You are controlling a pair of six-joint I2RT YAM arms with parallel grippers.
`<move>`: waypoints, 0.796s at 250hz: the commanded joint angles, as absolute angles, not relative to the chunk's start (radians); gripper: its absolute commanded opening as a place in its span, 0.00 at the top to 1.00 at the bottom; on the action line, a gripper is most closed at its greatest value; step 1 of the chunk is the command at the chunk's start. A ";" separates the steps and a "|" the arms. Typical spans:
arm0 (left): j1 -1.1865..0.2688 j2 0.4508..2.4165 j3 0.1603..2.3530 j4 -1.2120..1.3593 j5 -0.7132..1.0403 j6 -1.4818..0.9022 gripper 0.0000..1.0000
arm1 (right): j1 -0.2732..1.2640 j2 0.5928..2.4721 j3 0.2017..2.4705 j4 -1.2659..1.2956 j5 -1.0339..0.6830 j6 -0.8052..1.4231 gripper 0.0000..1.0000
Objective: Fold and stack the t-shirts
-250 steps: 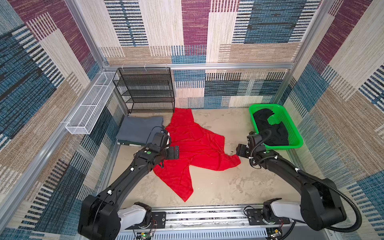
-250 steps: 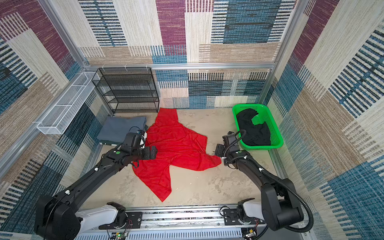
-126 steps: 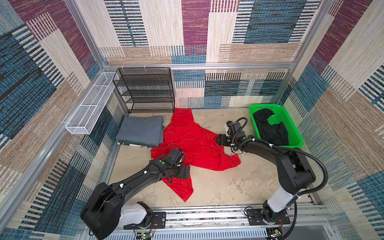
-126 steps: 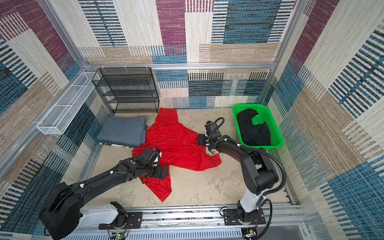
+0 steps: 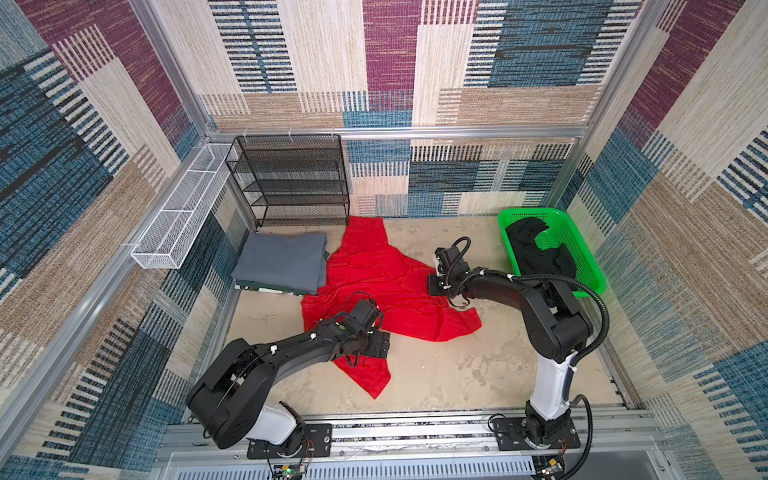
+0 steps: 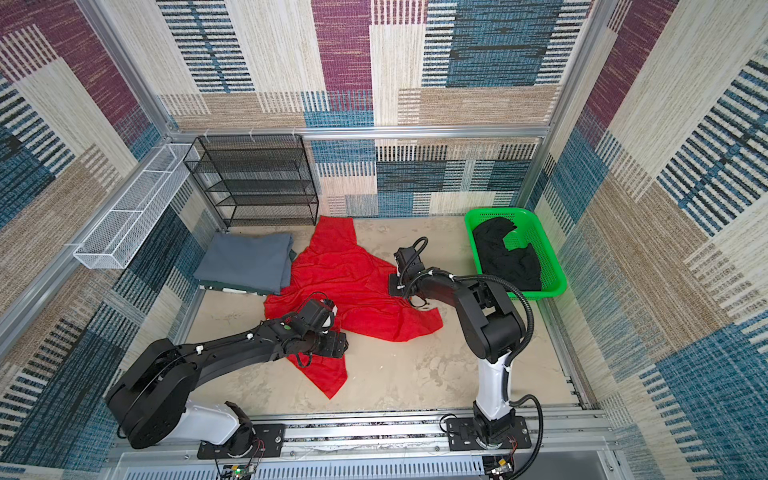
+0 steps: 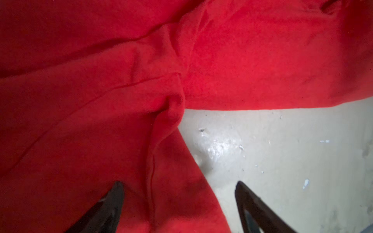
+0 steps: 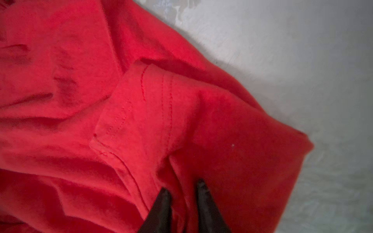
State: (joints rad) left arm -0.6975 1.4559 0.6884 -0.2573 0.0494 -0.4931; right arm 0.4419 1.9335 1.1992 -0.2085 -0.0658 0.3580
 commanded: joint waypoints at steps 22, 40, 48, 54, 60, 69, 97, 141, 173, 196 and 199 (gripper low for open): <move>-0.695 1.485 0.684 -0.300 0.060 -0.534 0.59 | 0.441 1.917 1.267 -0.251 0.060 0.331 1.00; -0.690 1.499 0.690 -0.314 0.060 -0.533 0.81 | 0.434 1.910 1.288 -0.265 0.068 0.326 1.00; -0.689 1.504 0.696 -0.325 0.061 -0.532 0.91 | 0.428 1.906 1.296 -0.274 0.071 0.330 1.00; -0.688 1.506 0.698 -0.334 0.058 -0.530 0.98 | 0.423 1.903 1.297 -0.279 0.073 0.331 1.00; -0.687 1.506 0.699 -0.343 0.052 -0.529 1.00 | 0.418 1.899 1.299 -0.282 0.077 0.334 1.00; -0.687 1.505 0.698 -0.350 0.048 -0.528 1.00 | 0.409 1.889 1.297 -0.284 0.078 0.341 1.00; -0.680 1.494 0.682 -0.359 0.040 -0.529 1.00 | 0.377 1.850 1.272 -0.267 0.046 0.355 1.00; -0.673 1.476 0.671 -0.416 0.017 -0.512 1.00 | 0.296 1.827 1.254 -0.266 0.044 0.354 1.00; -0.660 1.437 0.642 -0.450 -0.015 -0.515 1.00 | 0.241 1.827 1.259 -0.266 0.057 0.341 1.00; -0.645 1.405 0.621 -0.468 -0.033 -0.525 1.00 | 0.207 1.840 1.282 -0.268 0.064 0.339 1.00; -0.642 1.401 0.619 -0.470 -0.033 -0.525 1.00 | 0.204 1.843 1.286 -0.267 0.065 0.338 1.00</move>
State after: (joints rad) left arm -0.6586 1.4239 0.6464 -0.3122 0.0238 -0.5350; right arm 0.2340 1.8343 1.2594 -0.2840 0.0452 0.3431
